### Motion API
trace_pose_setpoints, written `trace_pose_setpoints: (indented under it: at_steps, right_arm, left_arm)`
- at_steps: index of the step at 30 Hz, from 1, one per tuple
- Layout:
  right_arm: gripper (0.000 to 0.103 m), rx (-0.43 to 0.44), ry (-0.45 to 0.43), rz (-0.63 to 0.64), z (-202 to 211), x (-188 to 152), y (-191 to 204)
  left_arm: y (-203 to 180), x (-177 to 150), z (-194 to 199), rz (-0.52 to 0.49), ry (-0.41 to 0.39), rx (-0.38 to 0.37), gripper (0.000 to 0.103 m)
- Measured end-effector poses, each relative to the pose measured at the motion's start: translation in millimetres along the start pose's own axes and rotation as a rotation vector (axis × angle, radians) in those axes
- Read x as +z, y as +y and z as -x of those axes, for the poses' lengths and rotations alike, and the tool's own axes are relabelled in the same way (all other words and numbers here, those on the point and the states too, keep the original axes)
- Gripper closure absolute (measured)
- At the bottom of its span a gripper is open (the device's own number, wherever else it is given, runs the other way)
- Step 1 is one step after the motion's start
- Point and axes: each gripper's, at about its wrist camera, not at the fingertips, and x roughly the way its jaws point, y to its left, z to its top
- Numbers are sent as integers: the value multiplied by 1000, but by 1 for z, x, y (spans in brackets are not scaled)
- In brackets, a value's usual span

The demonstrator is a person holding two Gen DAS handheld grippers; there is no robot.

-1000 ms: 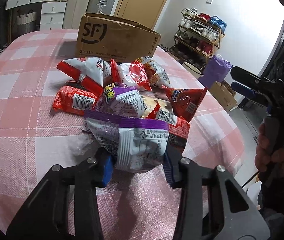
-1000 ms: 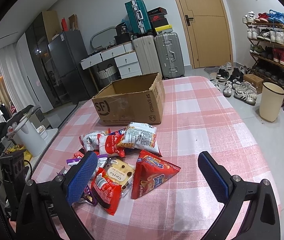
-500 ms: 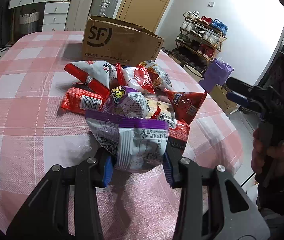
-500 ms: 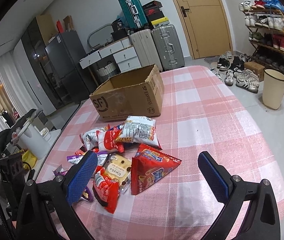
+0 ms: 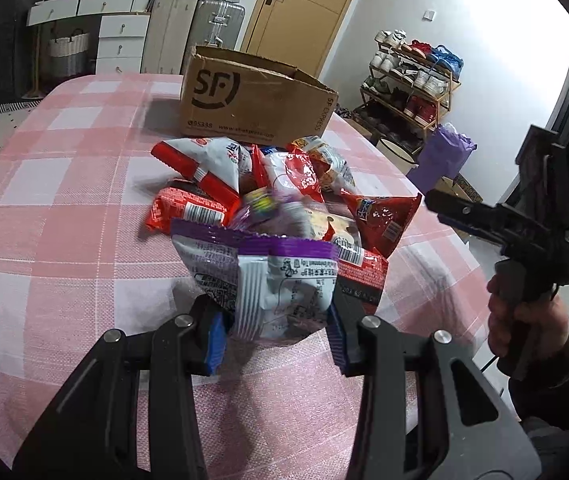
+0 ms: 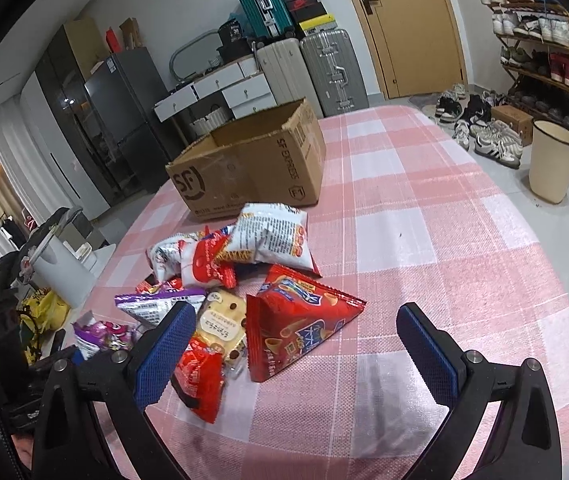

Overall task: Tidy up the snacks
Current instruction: 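Grasp the red triangular snack bag with the right tool while the left tool holds its bag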

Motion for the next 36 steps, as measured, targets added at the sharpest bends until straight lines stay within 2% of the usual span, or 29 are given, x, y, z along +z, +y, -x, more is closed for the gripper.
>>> trace_pose_setpoints:
  at_steps: [20, 22, 23, 25, 32, 36]
  right_arm:
    - [1, 17, 75, -73, -49, -2, -8]
    - [6, 16, 85, -88, -53, -2, -9]
    - [14, 20, 91, -92, -54, -1, -9]
    - [23, 25, 107, -108, -59, 1, -10]
    - [23, 28, 129, -141, -73, 7, -13]
    - [24, -17, 146, -105, -80, 6, -6]
  left_arm:
    - [8, 0, 8, -12, -1, -37, 65]
    - [8, 1, 9, -15, -4, -40, 65]
    - [7, 1, 10, -13, -7, -41, 65]
    - [9, 1, 11, -7, -7, -44, 65]
    - [13, 0, 9, 2, 4, -48, 65]
    - [14, -1, 8, 8, 10, -51, 65]
